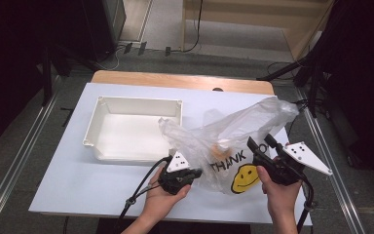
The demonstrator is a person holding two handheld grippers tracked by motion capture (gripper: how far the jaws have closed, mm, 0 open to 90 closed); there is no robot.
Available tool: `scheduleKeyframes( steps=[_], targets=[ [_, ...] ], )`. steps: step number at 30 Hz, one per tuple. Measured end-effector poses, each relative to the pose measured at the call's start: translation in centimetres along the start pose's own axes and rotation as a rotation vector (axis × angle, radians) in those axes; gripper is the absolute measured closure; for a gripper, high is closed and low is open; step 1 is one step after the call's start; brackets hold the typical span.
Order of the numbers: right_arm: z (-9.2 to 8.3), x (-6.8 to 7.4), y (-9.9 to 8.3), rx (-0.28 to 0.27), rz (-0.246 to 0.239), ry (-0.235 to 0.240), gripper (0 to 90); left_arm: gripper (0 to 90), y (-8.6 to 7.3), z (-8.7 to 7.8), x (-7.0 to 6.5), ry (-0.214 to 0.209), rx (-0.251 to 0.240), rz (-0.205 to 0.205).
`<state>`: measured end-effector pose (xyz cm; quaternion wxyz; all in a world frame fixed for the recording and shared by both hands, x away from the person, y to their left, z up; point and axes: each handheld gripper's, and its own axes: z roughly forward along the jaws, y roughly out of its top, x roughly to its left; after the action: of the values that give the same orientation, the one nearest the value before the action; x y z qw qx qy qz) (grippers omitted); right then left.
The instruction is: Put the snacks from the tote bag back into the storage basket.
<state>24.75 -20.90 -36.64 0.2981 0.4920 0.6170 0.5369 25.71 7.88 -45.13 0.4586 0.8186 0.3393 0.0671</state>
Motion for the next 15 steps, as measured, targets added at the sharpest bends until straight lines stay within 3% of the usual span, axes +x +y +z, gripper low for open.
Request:
scheduleKeyframes(
  steps=[1,3,6,10,11,12,14,15],
  targets=[
    [0.0,0.0,0.0,0.000,0.000,0.000,52.6,90.0,0.0,0.0,0.0,0.000,0.000,0.000],
    [0.9,-0.5,-1.0,0.048,0.020,0.034,75.1,90.0,-0.6,0.3,0.0,0.002,0.021,-0.013],
    [2.0,-1.0,-2.2,0.109,0.025,0.037,85.7,90.0,-1.5,0.7,-0.2,0.000,0.063,-0.003],
    [3.8,-1.5,-4.3,0.239,0.041,0.013,90.0,87.4,-2.1,0.4,-0.5,0.009,0.050,-0.004],
    [3.8,-1.5,-4.3,0.239,0.041,0.013,90.0,84.3,-2.1,0.4,-0.5,0.009,0.050,-0.004],
    [4.8,-1.8,-5.5,0.302,0.064,0.002,90.0,80.0,-1.9,-0.3,-0.7,0.018,0.019,0.004],
    [5.3,-1.9,-6.3,0.340,0.070,-0.006,90.0,69.0,-1.5,-1.3,-1.2,0.031,-0.033,0.021],
    [5.3,-1.9,-6.3,0.340,0.070,-0.006,90.0,64.5,-1.5,-1.3,-1.2,0.031,-0.033,0.021]
  ],
)
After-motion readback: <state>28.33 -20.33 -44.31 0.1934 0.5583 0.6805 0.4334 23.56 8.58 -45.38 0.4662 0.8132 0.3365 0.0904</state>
